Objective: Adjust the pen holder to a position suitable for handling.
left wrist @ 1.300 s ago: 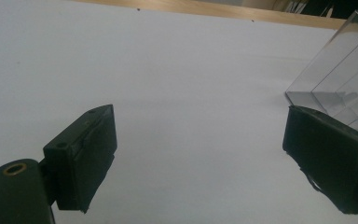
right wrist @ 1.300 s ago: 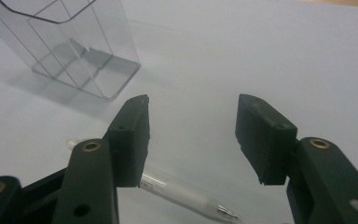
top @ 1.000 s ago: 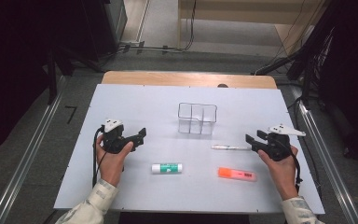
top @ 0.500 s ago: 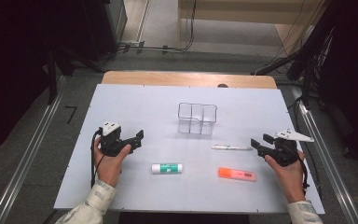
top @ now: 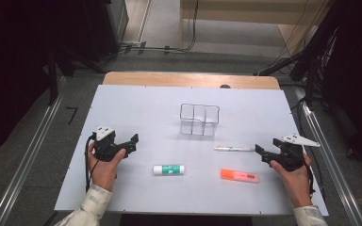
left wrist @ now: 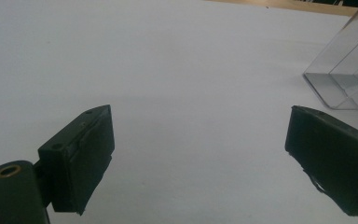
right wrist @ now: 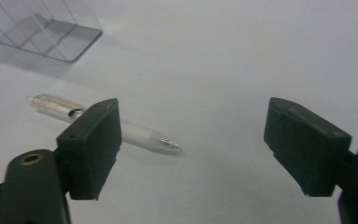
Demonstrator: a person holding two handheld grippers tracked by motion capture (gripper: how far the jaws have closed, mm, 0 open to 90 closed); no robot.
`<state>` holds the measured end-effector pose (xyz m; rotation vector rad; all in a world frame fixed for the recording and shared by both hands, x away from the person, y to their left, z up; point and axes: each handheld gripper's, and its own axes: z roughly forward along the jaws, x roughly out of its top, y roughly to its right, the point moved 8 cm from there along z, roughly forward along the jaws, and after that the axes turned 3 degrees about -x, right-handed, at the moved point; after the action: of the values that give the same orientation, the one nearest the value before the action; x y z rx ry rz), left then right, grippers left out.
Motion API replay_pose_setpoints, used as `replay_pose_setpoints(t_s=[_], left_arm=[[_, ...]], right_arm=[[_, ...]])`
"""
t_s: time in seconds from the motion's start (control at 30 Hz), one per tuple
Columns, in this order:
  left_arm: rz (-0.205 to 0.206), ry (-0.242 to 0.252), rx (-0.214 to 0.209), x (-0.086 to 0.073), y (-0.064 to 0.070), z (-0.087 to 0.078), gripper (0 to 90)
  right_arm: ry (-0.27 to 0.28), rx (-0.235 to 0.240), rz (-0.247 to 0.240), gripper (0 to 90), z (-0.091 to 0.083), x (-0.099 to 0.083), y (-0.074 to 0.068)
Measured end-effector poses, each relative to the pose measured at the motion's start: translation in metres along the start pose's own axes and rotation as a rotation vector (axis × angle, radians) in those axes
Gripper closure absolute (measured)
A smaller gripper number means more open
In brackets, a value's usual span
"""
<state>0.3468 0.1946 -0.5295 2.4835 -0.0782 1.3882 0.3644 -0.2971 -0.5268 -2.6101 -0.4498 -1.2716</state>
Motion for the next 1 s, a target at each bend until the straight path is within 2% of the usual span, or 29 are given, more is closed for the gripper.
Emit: replay_pose_setpoints(t_s=[0.13,0.23,0.5,1.0], left_arm=[[-0.003,-0.003,0.003,-0.003,-0.002,-0.004,7.9],[-0.002,-0.003,0.011,-0.006,-0.004,-0.008,7.9],[-0.024,-0.015,0.013,-0.011,-0.011,-0.011,7.9],[-0.042,-0.022,0.000,-0.013,-0.011,-0.010,7.9]], right_arm=[[-0.007,-0.039,0.026,12.5,-0.003,-0.005,0.006],[-0.011,-0.051,0.030,12.0,-0.005,-0.009,0.008],[-0.019,-0.055,0.033,12.0,-0.005,-0.011,0.009],[-0.025,-0.047,0.026,12.1,-0.001,-0.010,0.005]])
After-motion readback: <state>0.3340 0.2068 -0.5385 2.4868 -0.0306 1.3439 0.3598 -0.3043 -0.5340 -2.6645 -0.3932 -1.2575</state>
